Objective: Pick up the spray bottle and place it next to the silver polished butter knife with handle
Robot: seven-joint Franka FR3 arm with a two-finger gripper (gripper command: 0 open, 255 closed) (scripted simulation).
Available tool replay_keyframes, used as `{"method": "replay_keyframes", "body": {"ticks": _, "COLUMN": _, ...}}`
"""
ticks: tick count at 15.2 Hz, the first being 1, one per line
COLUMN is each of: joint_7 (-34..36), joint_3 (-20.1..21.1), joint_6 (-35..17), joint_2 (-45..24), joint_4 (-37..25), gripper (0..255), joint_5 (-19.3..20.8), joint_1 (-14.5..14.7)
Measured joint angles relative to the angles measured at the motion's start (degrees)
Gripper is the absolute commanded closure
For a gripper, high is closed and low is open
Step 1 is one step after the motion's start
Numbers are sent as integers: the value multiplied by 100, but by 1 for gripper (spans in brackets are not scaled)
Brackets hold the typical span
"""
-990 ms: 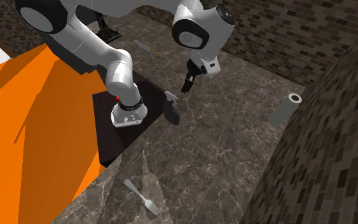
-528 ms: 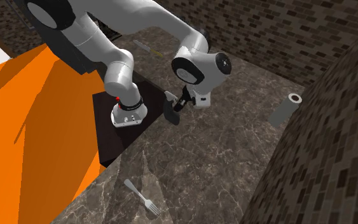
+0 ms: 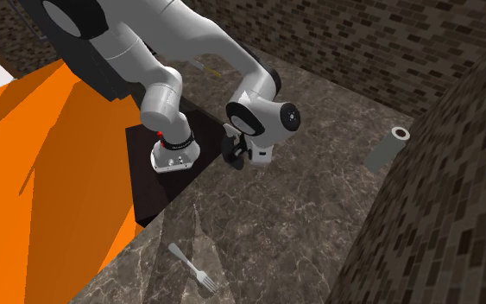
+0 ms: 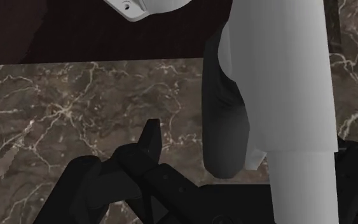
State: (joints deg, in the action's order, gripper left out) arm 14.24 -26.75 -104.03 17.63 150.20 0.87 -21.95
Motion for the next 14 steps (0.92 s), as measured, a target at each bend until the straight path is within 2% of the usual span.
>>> {"method": "replay_keyframes", "body": {"ticks": 3, "joint_7": -18, "joint_3": -16, "joint_6": -250, "joint_2": -35, "joint_4": 221, "gripper": 0, "joint_5": 2, "joint_1": -5}}
{"method": "replay_keyframes", "body": {"ticks": 9, "joint_7": -15, "joint_3": -14, "joint_6": -305, "joint_2": -38, "joint_4": 271, "gripper": 0, "joint_5": -3, "joint_1": -1}}
{"method": "replay_keyframes", "body": {"ticks": 10, "joint_7": -15, "joint_3": -14, "joint_6": -306, "joint_2": -39, "joint_4": 271, "gripper": 255, "joint_5": -3, "joint_1": -1}}
{"method": "replay_keyframes", "body": {"ticks": 14, "joint_7": -15, "joint_3": -14, "joint_6": -307, "joint_2": -39, "joint_4": 270, "gripper": 255, "joint_5": -4, "joint_1": -1}}
